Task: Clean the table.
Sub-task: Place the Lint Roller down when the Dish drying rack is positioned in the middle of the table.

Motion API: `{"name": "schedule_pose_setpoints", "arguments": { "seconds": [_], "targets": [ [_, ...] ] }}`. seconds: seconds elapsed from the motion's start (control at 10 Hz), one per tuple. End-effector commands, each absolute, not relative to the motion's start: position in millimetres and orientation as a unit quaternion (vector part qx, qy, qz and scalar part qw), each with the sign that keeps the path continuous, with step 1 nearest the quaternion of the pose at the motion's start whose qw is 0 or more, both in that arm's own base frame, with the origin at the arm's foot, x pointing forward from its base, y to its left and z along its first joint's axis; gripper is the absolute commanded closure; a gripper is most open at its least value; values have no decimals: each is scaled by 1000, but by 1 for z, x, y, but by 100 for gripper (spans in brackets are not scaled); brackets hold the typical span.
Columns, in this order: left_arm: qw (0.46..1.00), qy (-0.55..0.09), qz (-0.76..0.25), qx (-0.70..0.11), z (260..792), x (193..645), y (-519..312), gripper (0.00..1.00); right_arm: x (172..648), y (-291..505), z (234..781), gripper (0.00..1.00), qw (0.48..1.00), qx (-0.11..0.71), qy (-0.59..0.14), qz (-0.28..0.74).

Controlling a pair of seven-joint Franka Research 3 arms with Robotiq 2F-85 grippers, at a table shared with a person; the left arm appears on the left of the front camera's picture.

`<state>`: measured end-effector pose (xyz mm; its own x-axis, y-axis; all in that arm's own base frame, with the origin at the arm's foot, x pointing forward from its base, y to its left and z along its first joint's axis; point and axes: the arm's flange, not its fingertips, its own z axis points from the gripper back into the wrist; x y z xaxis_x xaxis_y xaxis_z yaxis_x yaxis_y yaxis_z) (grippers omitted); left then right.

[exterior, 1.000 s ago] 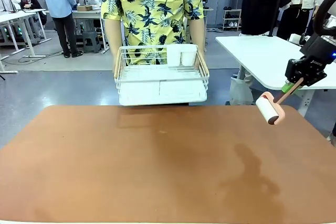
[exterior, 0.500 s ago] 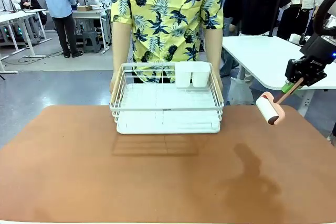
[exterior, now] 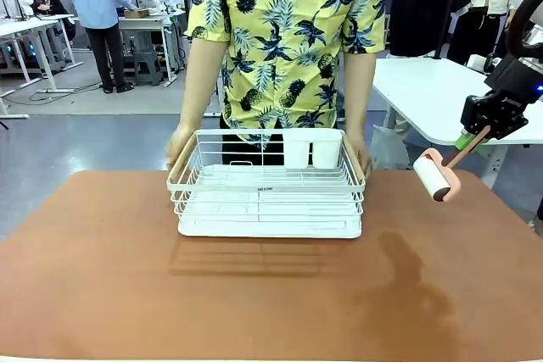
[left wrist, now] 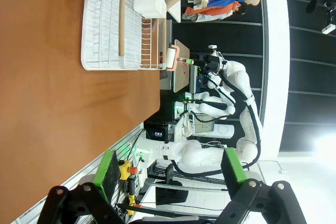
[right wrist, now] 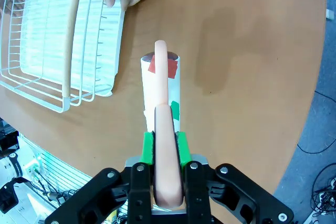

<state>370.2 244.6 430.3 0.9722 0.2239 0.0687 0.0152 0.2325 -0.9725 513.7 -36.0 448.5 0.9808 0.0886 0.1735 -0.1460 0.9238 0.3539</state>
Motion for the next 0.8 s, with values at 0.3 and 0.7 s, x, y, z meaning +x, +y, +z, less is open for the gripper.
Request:
{"name": "schedule_pose_setpoints", "arguments": {
  "seconds": [0.3,0.7],
  "targets": [
    [777,-99,66,-618,430,366,245,0,516,-35,450,79,975,193,-86,62],
    [777,-99,66,-618,430,366,245,0,516,-35,450,79,975,193,-86,62]
  ]
}}
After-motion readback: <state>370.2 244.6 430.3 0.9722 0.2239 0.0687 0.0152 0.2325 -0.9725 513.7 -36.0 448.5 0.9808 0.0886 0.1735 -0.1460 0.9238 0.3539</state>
